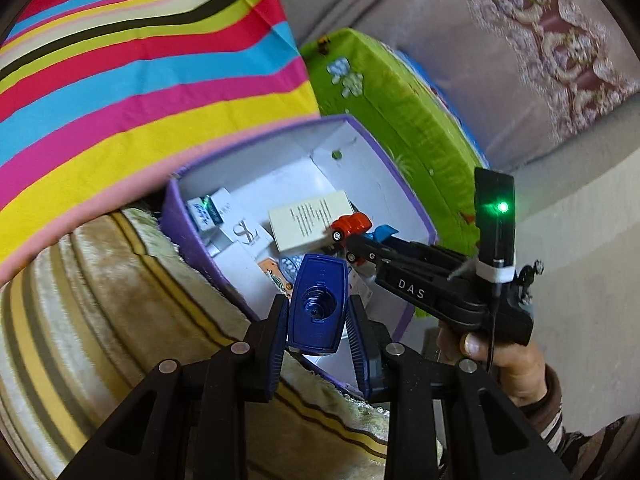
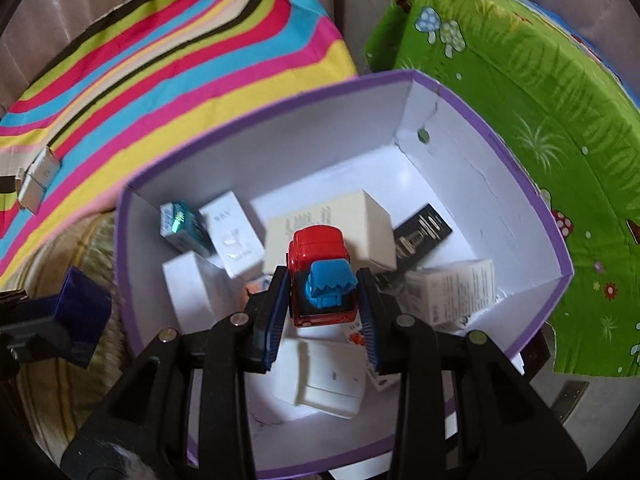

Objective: Organize rigid objects
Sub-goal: 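Carry the blue piece and red truck into the purple-rimmed box and release them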

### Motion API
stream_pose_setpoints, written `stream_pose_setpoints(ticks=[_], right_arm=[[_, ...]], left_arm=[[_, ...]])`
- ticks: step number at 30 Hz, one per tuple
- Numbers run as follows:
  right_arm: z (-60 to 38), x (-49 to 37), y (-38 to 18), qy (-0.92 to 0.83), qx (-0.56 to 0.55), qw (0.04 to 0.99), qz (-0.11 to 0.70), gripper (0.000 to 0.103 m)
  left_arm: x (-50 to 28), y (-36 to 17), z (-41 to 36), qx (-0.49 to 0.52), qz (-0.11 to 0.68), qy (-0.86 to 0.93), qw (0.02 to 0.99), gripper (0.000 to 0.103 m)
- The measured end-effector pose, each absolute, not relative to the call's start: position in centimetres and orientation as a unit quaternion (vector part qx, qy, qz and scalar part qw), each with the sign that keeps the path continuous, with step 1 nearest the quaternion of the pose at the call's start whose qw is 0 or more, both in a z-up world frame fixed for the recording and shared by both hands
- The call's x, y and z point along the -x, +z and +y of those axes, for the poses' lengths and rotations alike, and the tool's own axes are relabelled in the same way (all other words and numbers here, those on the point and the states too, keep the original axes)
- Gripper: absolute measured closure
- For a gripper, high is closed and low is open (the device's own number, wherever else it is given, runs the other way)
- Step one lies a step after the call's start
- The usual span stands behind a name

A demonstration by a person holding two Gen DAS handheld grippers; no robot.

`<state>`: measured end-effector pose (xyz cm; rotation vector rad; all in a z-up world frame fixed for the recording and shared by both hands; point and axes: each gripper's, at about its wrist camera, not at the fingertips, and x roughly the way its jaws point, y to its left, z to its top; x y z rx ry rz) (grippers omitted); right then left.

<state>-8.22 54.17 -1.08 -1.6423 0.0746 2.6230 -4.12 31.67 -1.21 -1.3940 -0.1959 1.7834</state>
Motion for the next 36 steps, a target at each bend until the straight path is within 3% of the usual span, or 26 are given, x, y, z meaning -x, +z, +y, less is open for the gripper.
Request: stream_pose_setpoints(ticks=[12,27,32,36], right_arm=[[54.8,7.4,-3.1,0.830,0.558,0.014,0.010,0.069],[54.9,13.6,-5.2,0.830,0.556,0.020,0.023,0.070],[55.2,13.4,-3.8,0.842,0.537,0.025,0.029,0.047],[56.1,12.7,-3.8,0.839,0.541,0.035,0.044,0.046]], left_arm=[[3.5,-1.3,32.3,0.554,-0.064,0.704,0.441,0.062],[3.8,-1.6,31.5,0.555,-0.099,0.693,0.449,0.062],[3.8,-1.6,31.3,0.554,-0.105,0.691,0.451,0.062],[3.8,-1.6,31.0,0.553,-0.110,0.690,0.454,0.062]])
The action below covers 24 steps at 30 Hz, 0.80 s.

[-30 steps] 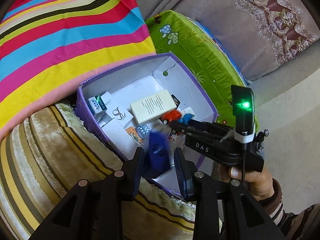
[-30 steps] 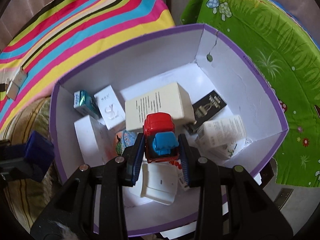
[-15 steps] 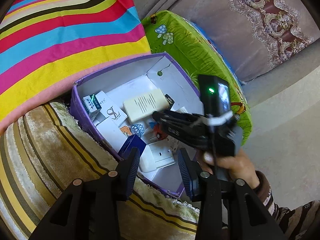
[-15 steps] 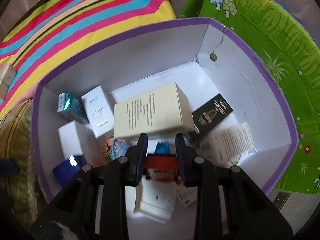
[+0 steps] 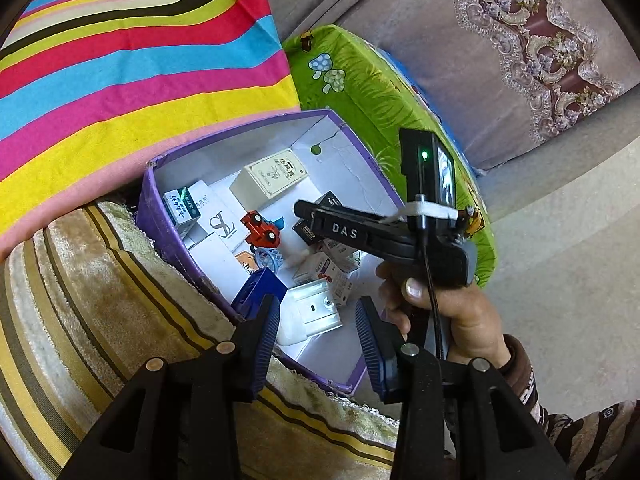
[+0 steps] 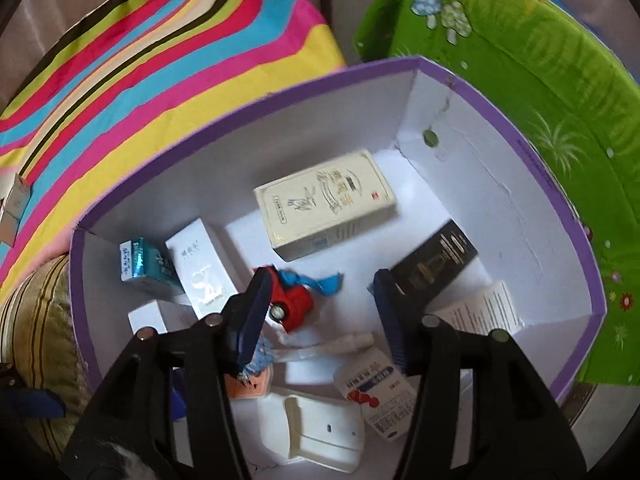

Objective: Organize rigid objects
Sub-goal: 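Carry the blue piece and red truck into the purple-rimmed box and release them, then move both grippers back over the remaining white boxes on the cloth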

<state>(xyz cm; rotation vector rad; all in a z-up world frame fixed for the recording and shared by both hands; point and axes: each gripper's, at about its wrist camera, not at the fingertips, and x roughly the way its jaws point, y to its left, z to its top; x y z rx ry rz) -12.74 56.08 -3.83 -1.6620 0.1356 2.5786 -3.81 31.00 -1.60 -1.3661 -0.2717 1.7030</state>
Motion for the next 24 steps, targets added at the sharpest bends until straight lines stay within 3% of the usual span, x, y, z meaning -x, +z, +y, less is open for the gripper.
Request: stream_pose_setpoints(ticks=[6,13,24], right_arm=[[56.2,11.8,-3.7,0.834,0.547,0.036,0.058,0.043],[53.7,11.3,-0.5,0.851,0.523,0.011,0.058,0.032],[47.6,11.7,2.3,0.860,0.507,-0.048,0.019,0.029]], left_arm=[[3.8,-1.6,30.6,0.550,-0.123,0.692,0.451,0.062],[4.5,-1.2,28.6,0.542,-0.154,0.707,0.428,0.061],[8.6,1.8,21.9,0.499,-0.148,0.782,0.342,0.042]])
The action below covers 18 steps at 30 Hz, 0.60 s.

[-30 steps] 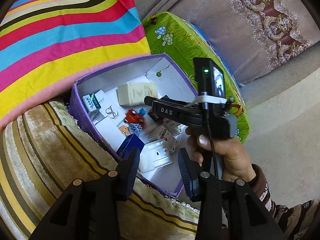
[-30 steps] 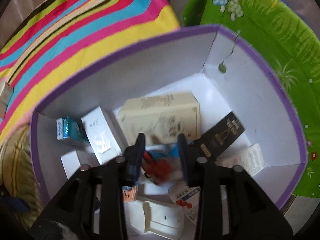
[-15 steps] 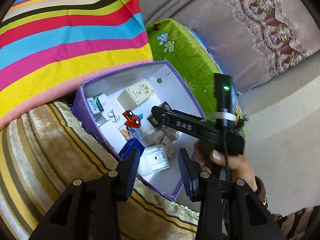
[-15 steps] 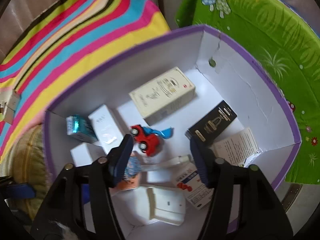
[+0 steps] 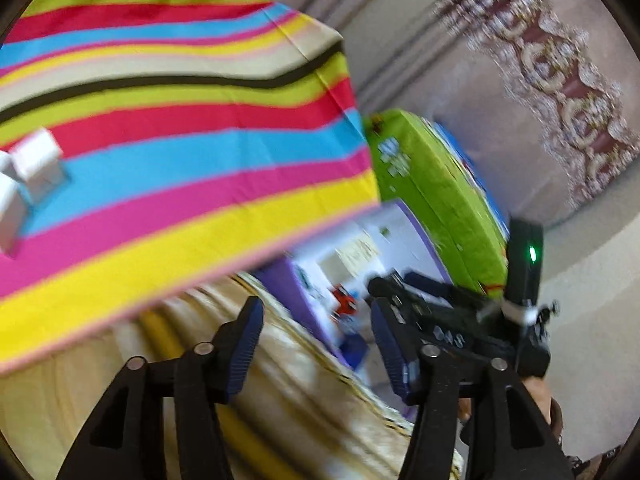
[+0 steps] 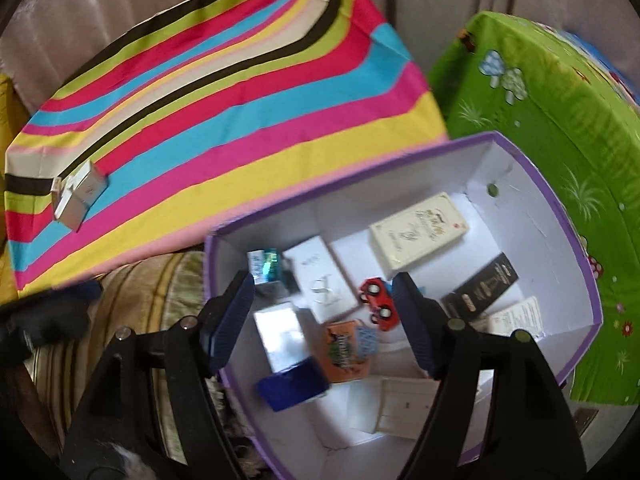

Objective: Organize rigid objects
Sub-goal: 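Move both grippers back over the remaining white boxes on the cloth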

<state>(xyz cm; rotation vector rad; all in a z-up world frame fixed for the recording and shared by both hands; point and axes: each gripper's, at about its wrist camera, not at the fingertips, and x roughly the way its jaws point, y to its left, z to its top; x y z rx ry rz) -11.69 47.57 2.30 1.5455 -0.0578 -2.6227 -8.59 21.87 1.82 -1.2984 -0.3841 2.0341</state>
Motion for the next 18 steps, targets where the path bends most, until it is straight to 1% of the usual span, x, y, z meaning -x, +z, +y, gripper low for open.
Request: stream_pose_setpoints(ticks=[2,4,7,10,12,13,16,18], right_arm=[[46.9,11.9,2.3,-0.860,-0.508,0.054,-0.014,0.029],[45.9,12.0,2.4,-0.860,-0.508,0.059,-0.009,0.029],[44.4,12.3,2.7,-0.860,-0.505,0.065,-0.002,0.027],[42.5,12.7,3.2,-0.863,-0.501,0.071,0.009,0.022],[41.1,12.9,3.7,-0.866,-0.495,0.076,0.019,0.021],[40.5,13.0,3.8,-0.867,-0.492,0.079,0.022,0.021],[38.4,13.6,4.5,-0.872,-0.481,0.088,0.030,0.020],[37.0,13.9,5.0,-0.877,-0.469,0.097,0.028,0.019]], left_arm=[[9.8,2.5,19.9,0.492,-0.152,0.793,0.325,0.036],[11.2,3.2,17.8,0.480,-0.152,0.809,0.302,0.028],[13.3,4.2,14.1,0.464,-0.160,0.829,0.269,0.022],[15.3,5.1,10.1,0.445,-0.176,0.847,0.232,0.020],[16.4,5.5,7.6,0.431,-0.189,0.859,0.200,0.018],[16.8,5.6,6.1,0.422,-0.201,0.865,0.184,0.016],[17.8,4.7,1.8,0.405,-0.248,0.867,0.148,0.011],[18.1,3.4,-0.3,0.402,-0.276,0.863,0.135,0.010]])
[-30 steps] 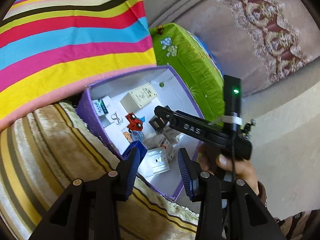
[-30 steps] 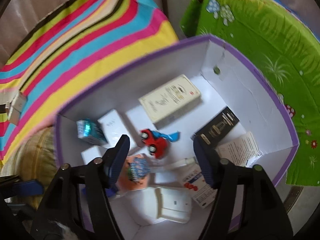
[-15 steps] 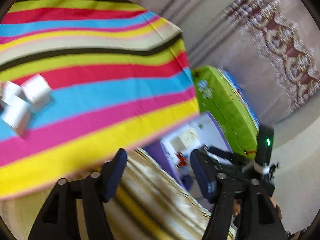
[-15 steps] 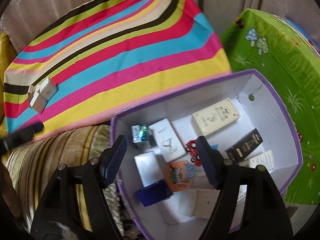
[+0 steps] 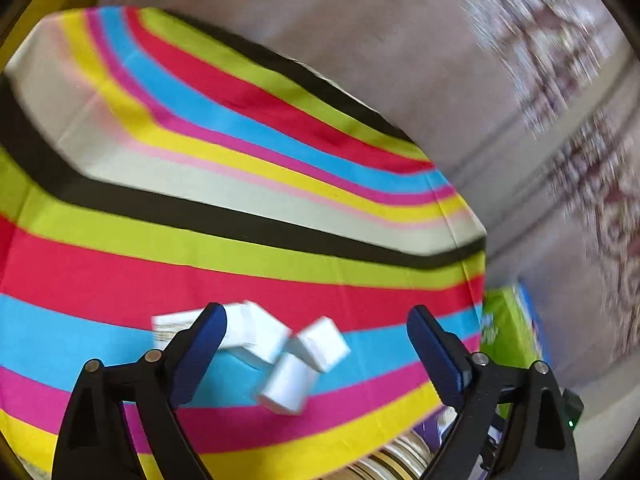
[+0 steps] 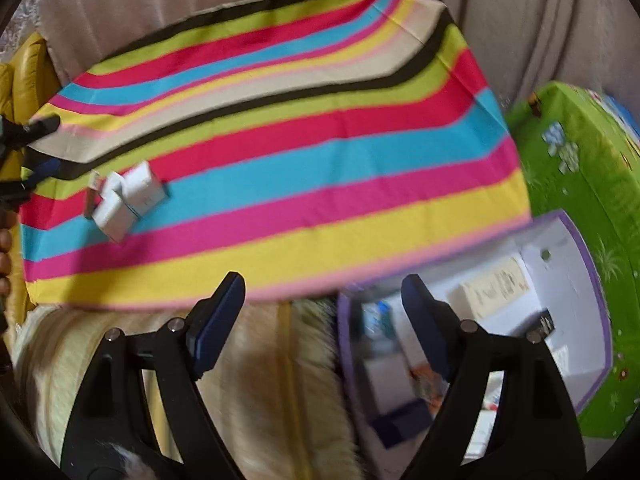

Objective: Organize rigid objects
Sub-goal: 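Move both grippers back over the remaining white boxes on the cloth, then grasp the long white DING ZHI DENTAL box with the left gripper while the right grasps a white cube box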

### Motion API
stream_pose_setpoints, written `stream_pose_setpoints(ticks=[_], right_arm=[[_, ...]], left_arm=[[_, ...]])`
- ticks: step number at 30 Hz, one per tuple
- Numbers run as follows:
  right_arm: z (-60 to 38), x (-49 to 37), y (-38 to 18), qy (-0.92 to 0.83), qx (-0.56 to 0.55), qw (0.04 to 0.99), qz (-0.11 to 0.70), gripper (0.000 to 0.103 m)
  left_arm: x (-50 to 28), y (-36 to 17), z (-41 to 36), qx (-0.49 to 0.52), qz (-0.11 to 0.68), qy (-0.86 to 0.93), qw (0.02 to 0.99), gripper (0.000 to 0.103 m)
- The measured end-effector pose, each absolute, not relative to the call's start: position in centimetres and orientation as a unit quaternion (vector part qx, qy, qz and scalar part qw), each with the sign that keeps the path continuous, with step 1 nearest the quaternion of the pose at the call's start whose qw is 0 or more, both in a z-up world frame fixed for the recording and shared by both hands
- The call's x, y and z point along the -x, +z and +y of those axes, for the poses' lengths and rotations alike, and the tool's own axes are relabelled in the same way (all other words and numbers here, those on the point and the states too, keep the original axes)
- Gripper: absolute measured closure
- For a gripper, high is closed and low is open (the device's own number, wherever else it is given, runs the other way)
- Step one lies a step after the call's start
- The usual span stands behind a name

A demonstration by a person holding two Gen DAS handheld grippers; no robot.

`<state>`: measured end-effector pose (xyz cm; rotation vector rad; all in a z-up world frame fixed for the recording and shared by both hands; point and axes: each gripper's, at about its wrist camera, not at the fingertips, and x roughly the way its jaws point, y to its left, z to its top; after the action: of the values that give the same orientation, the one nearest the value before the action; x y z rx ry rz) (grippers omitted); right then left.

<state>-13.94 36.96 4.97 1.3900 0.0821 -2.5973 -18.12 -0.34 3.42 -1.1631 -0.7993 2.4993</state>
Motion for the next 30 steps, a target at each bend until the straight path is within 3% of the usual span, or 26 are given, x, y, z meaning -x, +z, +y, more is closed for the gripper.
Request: stream_pose_setpoints(ticks=[8,10,14,20,30], right_arm=[[29.2,15.6,7.1,-0.897,-0.415,0.146,0.043,0.014],[27.5,16.0,7.4,-0.900,-0.404,0.157,0.043,0.013],[23.9,16.3,7.2,-0.902,-0.385,0.187,0.050,0.012],[19.0,14.7,5.2,-0.897,-0.358,0.233,0.113,0.011],[19.0,15.1,2.9,-0.882,-0.391,0.236,0.116,0.009]], left_arm=[[18.9,-1.5,-3.8,0.424,-0.335,0.830,0.136,0.010],[19.0,-2.4,-4.2,0.425,-0.344,0.827,0.133,0.001],[19.1,-3.6,-4.8,0.429,-0.361,0.816,0.140,0.000],[19.1,-4.5,-5.3,0.434,-0.366,0.812,0.134,0.000],[20.2,-5.6,-4.7,0.450,-0.362,0.803,0.145,0.000]])
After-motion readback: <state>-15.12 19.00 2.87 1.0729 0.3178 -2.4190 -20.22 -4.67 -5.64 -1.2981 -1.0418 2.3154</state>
